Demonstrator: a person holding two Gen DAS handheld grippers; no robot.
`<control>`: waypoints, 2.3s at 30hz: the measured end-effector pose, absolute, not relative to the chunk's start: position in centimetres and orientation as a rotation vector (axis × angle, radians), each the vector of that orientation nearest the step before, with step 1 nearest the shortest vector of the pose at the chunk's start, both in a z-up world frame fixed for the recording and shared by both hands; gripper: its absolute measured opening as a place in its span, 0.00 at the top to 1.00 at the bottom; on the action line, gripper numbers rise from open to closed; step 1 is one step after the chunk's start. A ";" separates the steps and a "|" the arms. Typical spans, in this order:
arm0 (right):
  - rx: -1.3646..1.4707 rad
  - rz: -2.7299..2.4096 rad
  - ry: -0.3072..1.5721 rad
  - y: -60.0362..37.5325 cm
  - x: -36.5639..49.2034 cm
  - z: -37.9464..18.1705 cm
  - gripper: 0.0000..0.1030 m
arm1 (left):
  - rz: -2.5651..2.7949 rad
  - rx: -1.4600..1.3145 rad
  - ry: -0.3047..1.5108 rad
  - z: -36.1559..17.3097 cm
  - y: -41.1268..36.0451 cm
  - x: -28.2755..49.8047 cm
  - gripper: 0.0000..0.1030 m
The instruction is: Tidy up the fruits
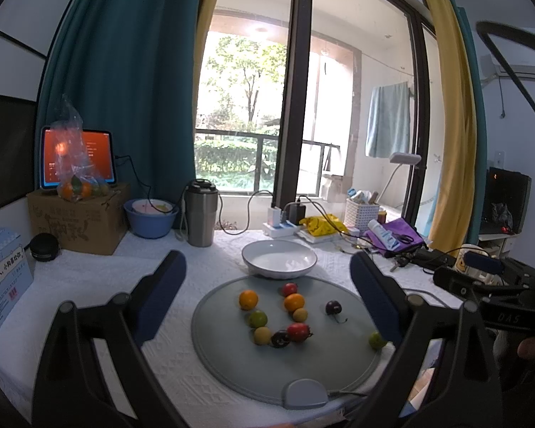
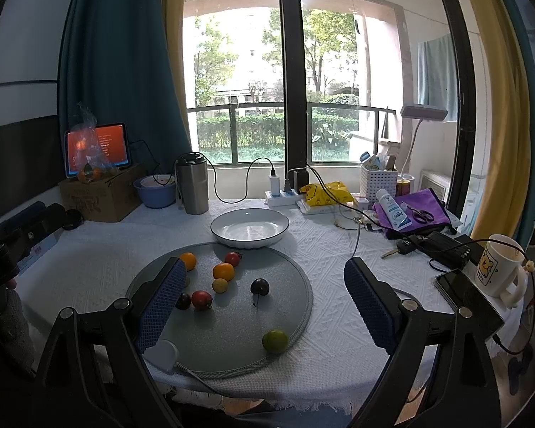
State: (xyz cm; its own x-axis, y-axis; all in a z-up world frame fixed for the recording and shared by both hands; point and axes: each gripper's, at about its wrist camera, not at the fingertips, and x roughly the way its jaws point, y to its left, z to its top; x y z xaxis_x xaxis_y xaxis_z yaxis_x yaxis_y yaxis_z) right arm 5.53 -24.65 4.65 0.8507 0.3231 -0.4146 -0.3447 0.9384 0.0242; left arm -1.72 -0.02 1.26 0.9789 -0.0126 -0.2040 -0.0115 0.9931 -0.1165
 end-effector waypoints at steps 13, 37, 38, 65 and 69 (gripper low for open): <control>-0.052 0.351 0.429 -24.6 5.5 4.7 0.10 | 0.000 -0.119 0.206 1.3 0.0 -1.7 0.09; -0.045 0.330 0.496 -25.2 6.9 2.7 0.10 | -0.014 -0.107 0.309 -0.9 -0.9 0.8 0.09; -0.045 0.328 0.511 -25.3 7.2 2.2 0.10 | -0.014 -0.105 0.335 -1.4 -1.0 1.3 0.09; -0.086 0.399 0.912 -23.5 14.1 -9.2 0.56 | 0.025 -0.083 0.779 -11.1 -0.8 11.1 0.11; -0.092 0.411 0.904 -23.3 14.7 -8.8 0.67 | 0.030 -0.072 0.842 -12.3 -0.5 12.3 0.22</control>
State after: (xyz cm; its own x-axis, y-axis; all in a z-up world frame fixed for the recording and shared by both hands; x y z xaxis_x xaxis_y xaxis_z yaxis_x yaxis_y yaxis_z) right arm 14.69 -23.34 -8.76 0.5467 0.3081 -0.7785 -0.3845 0.9184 0.0935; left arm 12.31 -0.49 -12.33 0.6656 -0.0024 -0.7463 -0.0549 0.9971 -0.0521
